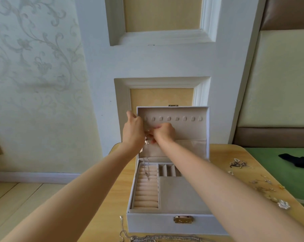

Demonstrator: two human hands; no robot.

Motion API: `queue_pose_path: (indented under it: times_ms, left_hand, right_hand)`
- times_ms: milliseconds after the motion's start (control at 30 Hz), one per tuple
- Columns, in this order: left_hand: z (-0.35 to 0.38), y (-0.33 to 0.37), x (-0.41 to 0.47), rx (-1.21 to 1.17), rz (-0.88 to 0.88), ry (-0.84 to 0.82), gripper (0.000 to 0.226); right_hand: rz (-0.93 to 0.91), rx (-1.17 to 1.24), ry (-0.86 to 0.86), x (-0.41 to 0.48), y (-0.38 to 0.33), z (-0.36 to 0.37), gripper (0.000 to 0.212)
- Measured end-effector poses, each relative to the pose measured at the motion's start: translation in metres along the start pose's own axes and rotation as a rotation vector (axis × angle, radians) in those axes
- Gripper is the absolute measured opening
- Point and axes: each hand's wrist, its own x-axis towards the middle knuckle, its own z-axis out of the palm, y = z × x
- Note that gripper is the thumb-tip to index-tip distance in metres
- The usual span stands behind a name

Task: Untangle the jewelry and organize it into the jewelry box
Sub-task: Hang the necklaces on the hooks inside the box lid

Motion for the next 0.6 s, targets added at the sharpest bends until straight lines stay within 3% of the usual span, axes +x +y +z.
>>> queue_pose_path:
  times_ms: [167,333,600]
  left_hand:
    - [0.007,-0.015,-0.016,-0.241,-0.087,0.093,0.003]
    - [0.007,-0.017,-0.026,-0.260,-0.104,0.035,0.008]
    - [0.003,-0.014,-0.054,-0.213,-0.038,-0.004,0.012]
  right_hand:
    - [0.012,0.191,-0.058,-0.010,0.013,-0.018,0.008]
    - [-0.011,0.200,-0.050,-0.014,0.015,-0.023,0.006]
    - [0.124,0.232,-0.288,-0.034,0.023,-0.026,0.014]
